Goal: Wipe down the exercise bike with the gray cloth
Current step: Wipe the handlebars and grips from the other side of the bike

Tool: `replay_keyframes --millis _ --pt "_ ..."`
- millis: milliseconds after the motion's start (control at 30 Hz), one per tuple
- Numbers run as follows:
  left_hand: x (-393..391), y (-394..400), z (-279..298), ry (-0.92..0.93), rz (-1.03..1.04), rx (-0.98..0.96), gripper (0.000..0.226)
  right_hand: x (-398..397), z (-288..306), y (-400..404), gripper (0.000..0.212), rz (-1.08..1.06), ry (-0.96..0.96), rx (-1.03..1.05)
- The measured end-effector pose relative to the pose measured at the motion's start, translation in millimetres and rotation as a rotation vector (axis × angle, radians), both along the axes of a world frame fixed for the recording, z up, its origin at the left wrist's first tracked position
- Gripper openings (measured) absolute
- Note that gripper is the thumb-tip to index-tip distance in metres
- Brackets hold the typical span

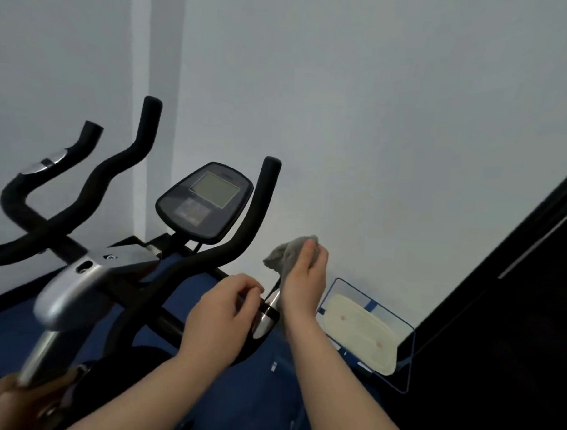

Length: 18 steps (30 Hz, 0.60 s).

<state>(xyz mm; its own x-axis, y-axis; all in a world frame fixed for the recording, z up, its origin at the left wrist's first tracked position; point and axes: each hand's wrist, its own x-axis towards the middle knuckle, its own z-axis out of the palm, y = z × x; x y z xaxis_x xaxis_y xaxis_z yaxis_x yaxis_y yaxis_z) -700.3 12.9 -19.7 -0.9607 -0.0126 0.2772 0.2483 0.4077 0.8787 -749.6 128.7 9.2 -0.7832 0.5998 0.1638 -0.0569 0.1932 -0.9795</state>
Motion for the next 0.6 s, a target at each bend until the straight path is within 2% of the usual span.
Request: replay_keyframes --millis 167,267,400,600 --pt "-2 -2 2 -0.051 0.049 -0.001 0.016 20 -46 -11 0.025 0.020 0.001 -0.145" --pt "-4 -2 1 -0.057 0.071 0.001 0.017 12 -38 -6 0.020 0.021 -0.014 -0.149" --pt "-1 0 -1 -0.071 0.059 -0.040 0.019 -10 -12 7 0.037 -0.003 0.082 -0.056" --pt "4 3 4 -0.058 -0.008 -0.131 0.016 27 -53 -16 0.029 0.016 0.038 -0.253"
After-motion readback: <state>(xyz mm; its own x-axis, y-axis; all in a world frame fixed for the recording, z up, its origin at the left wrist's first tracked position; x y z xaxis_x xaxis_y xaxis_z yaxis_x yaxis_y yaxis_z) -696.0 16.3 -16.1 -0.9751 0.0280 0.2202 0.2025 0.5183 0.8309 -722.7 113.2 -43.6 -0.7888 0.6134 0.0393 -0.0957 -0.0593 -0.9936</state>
